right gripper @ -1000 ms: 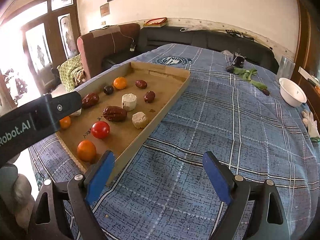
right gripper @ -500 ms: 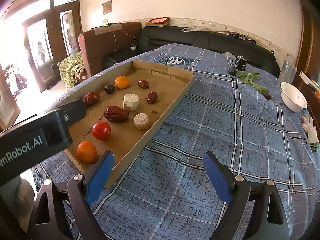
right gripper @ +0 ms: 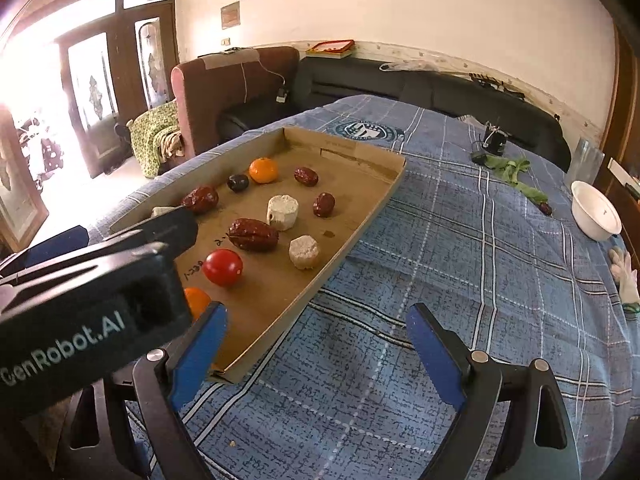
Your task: Organize fruits
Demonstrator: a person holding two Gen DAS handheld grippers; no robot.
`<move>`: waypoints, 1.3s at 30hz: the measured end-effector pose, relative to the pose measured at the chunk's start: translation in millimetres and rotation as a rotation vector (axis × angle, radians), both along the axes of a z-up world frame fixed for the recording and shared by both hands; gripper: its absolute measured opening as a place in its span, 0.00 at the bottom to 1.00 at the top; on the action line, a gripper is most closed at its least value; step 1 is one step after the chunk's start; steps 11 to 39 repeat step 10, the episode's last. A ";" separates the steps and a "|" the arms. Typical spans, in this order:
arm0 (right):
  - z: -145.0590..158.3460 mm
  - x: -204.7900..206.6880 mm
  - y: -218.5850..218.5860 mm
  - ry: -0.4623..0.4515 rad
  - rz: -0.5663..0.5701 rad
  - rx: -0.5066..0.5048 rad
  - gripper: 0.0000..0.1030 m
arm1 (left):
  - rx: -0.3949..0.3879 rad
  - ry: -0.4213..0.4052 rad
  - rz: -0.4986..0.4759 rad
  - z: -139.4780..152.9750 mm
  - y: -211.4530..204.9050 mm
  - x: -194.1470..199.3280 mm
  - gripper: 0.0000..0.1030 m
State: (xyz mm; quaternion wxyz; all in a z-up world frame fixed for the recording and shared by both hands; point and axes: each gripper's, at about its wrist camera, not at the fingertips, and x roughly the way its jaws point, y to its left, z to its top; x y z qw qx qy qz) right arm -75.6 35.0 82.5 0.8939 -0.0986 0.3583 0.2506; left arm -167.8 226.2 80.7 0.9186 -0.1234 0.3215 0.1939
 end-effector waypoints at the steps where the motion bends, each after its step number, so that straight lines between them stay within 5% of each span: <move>1: 0.7 -0.3 -1.8 -0.001 -0.002 0.003 0.92 | 0.009 -0.002 -0.003 1.1 -3.4 -0.4 1.00; 10: 3.7 9.7 -31.5 0.021 -0.053 0.047 0.92 | 0.067 -0.002 -0.034 14.5 -23.1 8.9 1.00; 39: 3.7 9.7 -31.5 0.021 -0.053 0.047 0.92 | 0.067 -0.002 -0.034 14.5 -23.1 8.9 1.00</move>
